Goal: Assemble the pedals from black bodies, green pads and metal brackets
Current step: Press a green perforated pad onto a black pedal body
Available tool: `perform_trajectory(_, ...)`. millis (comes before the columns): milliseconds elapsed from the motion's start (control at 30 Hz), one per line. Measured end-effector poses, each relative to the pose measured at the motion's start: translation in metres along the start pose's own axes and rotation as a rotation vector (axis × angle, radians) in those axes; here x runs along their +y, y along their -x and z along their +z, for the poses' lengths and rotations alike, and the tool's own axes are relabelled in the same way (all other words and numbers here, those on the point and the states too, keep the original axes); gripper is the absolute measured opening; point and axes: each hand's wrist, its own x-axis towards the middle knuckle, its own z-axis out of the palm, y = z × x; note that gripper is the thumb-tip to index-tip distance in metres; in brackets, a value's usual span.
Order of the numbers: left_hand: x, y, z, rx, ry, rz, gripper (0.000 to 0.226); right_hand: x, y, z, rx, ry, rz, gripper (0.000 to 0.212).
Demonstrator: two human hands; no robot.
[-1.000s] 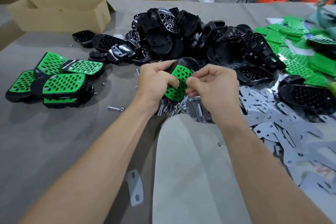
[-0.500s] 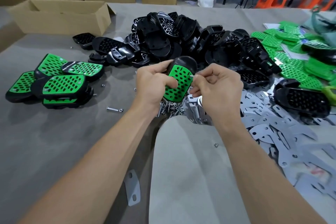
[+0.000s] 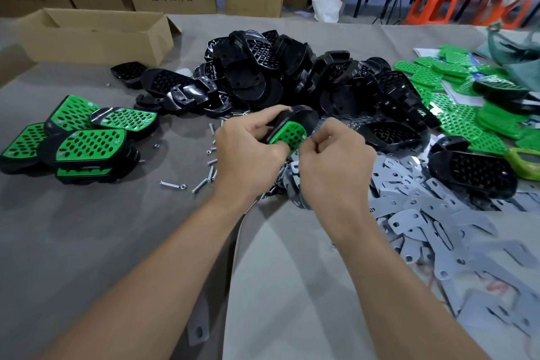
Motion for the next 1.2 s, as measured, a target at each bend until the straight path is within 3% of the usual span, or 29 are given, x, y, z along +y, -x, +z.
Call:
perform_trajectory(67,0.001,0.000,0.000,0.018,0.013,0.013,0.047,-0.004,0.001,0.003,0.030,0.082,-0.091,0.016)
perform_trajectory(133,-0.002,0.000,0.000,0.016,0.015,0.025,0.048,-0.003,-0.001,0.005,0.010,0.089,-0.050,0.016)
perform_trajectory(267,-0.005,-0.002,0.003,0.027,-0.015,-0.013,0.043,0.003,-0.012,0.000,-0.120,-0.428,0.295,0.020)
perform_trajectory(367,-0.008,-0.008,0.006,0.028,-0.109,-0.110,0.014,0.005,-0.011,-0.004,-0.177,-0.577,0.271,0.022)
perform_trajectory(433,-0.011,-0.009,0.005,0.026,-0.160,-0.141,0.008,0.005,-0.009,-0.003,-0.187,-0.563,0.175,0.026)
perform_trajectory(533,-0.013,-0.008,0.003,0.042,-0.139,-0.149,0.007,0.002,-0.004,-0.001,-0.116,-0.338,0.017,0.019)
perform_trajectory(667,-0.013,-0.004,0.004,0.040,-0.077,-0.097,0.029,-0.004,0.001,0.002,-0.039,-0.166,-0.057,0.024)
perform_trajectory(767,-0.012,-0.004,0.005,0.045,-0.034,-0.080,0.033,-0.006,0.000,0.001,-0.057,-0.250,0.053,0.021)
perform_trajectory(867,-0.010,-0.001,0.004,0.045,-0.049,-0.041,0.034,-0.008,-0.005,-0.005,-0.157,-0.673,0.330,0.025)
perform_trajectory(933,-0.007,0.000,0.005,0.026,-0.072,-0.012,0.033,-0.008,-0.006,-0.007,-0.196,-0.824,0.445,0.024)
perform_trajectory(967,-0.006,0.001,0.005,0.018,-0.075,0.002,0.032,-0.006,-0.006,-0.006,-0.166,-0.766,0.417,0.024)
perform_trajectory(1067,-0.002,0.006,0.006,-0.029,-0.106,0.027,0.036,0.000,-0.001,-0.003,-0.028,-0.269,0.073,0.024)
perform_trajectory(1133,0.000,0.006,0.007,-0.045,-0.106,0.003,0.035,0.001,0.001,-0.001,-0.006,-0.215,-0.018,0.024)
perform_trajectory(1200,0.001,0.003,0.005,-0.032,-0.064,-0.031,0.035,0.003,-0.004,-0.002,-0.056,-0.322,-0.019,0.023)
